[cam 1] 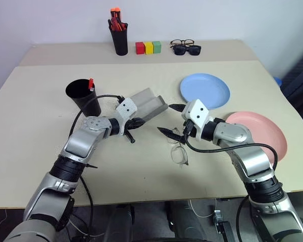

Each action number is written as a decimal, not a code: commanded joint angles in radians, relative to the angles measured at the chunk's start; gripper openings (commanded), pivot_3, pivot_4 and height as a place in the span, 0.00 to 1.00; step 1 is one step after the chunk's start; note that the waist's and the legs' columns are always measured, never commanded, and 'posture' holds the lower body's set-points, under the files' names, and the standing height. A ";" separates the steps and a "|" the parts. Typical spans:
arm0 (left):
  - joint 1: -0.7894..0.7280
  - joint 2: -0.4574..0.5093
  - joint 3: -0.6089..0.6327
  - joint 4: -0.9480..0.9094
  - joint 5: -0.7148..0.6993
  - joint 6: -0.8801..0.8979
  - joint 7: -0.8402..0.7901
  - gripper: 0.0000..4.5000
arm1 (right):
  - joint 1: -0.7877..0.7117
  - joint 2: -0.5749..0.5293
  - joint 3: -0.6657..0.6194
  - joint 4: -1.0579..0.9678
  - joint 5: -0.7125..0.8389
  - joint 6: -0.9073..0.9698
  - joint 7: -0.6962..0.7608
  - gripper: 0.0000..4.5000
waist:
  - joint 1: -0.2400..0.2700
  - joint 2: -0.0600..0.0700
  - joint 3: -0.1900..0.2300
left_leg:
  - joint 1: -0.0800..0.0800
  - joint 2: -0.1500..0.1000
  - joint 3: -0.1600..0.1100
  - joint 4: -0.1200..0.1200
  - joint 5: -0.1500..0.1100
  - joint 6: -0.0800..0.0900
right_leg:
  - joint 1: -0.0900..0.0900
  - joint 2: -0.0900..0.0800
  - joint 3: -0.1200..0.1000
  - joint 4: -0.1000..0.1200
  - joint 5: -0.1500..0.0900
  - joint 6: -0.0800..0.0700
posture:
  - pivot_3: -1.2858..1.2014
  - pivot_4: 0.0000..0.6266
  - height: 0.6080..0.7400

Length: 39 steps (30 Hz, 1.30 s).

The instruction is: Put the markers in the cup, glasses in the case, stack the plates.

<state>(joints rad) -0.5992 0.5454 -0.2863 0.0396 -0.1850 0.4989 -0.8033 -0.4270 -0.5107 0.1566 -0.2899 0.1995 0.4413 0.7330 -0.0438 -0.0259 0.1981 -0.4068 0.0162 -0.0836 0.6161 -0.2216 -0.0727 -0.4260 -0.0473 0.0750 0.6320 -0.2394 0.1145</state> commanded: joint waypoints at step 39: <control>0.372 0.186 0.311 -0.330 -0.101 -0.148 -0.108 0.64 | 0.123 -0.019 -0.275 -0.130 0.451 0.764 -0.202 0.01 | -0.002 0.000 0.000 | -0.001 0.000 0.001 0.007 0.000 0.001 | 0.001 0.000 0.001 0.002 0.000 -0.001 | 0.52 0.24 1.00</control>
<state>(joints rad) -0.2360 0.7280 -0.0078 -0.2532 -0.2703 0.3455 -0.9242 -0.2925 -0.5158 -0.0975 -0.3936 0.6434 1.2005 0.5372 -0.0454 -0.0255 0.1978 -0.4076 0.0165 -0.0828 0.6235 -0.2221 -0.0718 -0.4248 -0.0471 0.0761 0.6339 -0.2395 0.1138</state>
